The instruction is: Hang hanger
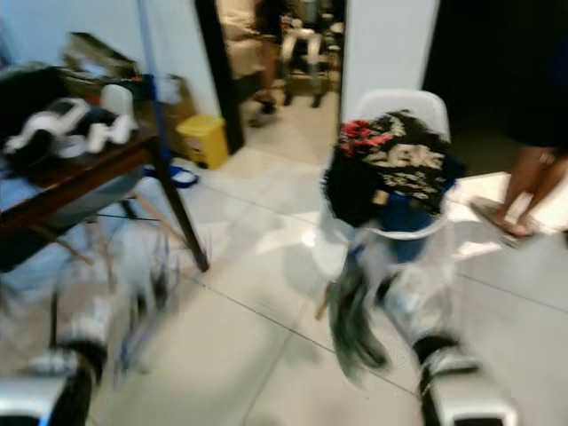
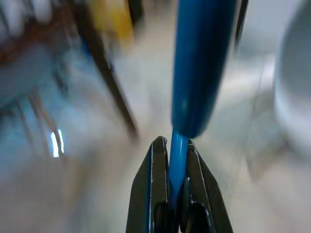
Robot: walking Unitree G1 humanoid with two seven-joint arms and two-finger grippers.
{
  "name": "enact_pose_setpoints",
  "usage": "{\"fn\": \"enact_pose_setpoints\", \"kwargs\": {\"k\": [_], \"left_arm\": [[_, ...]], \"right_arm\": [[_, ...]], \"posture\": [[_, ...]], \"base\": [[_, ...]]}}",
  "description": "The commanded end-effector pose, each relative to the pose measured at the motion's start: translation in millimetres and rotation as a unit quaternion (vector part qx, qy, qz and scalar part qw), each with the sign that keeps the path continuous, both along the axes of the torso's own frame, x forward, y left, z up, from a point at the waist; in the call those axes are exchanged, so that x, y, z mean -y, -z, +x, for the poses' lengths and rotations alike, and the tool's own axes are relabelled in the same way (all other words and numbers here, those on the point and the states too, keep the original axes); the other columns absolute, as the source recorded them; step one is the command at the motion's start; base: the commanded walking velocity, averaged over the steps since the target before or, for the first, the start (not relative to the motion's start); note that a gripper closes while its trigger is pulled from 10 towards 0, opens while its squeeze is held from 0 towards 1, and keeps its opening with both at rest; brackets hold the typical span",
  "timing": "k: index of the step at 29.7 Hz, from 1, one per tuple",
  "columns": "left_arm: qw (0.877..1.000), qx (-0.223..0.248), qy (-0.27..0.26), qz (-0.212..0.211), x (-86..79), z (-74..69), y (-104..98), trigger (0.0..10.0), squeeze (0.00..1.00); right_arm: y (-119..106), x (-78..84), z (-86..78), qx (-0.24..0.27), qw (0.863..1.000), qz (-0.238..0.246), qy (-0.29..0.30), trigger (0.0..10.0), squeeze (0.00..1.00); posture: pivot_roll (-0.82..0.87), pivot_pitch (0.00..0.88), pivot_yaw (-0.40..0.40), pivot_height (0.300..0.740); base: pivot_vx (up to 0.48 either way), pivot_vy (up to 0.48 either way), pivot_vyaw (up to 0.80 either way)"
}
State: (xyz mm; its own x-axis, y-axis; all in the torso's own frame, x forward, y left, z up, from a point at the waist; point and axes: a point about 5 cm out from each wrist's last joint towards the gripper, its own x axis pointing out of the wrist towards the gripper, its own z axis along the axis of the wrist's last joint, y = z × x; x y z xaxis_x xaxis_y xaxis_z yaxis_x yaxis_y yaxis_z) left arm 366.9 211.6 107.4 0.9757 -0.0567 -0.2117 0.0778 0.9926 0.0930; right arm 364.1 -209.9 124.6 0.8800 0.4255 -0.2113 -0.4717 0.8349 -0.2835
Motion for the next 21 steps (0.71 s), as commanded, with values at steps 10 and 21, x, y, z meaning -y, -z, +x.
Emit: {"fn": "enact_pose_setpoints", "kwargs": {"k": [10, 21], "left_arm": [[0.997, 0.063, 0.046, 0.014, 15.2, -1.6, -21, 10.0, 0.00], [0.974, 0.213, 0.058, 0.052, 28.3, 6.7, -115, 10.0, 0.00]], "right_arm": [[-56, -48.2, 0.2, 0.054, 0.973, 0.087, -0.207, 10.0, 0.00], [-107, -86.9, -5.6, 0.116, 0.935, 0.102, -0.319, 10.0, 0.00]], "posture": [[0.01, 0.000, 0.022, 0.740], [0.03, 0.000, 0.007, 0.740]], "base": [[0.350, 0.000, 0.79], [0.358, 0.000, 0.79]]}}
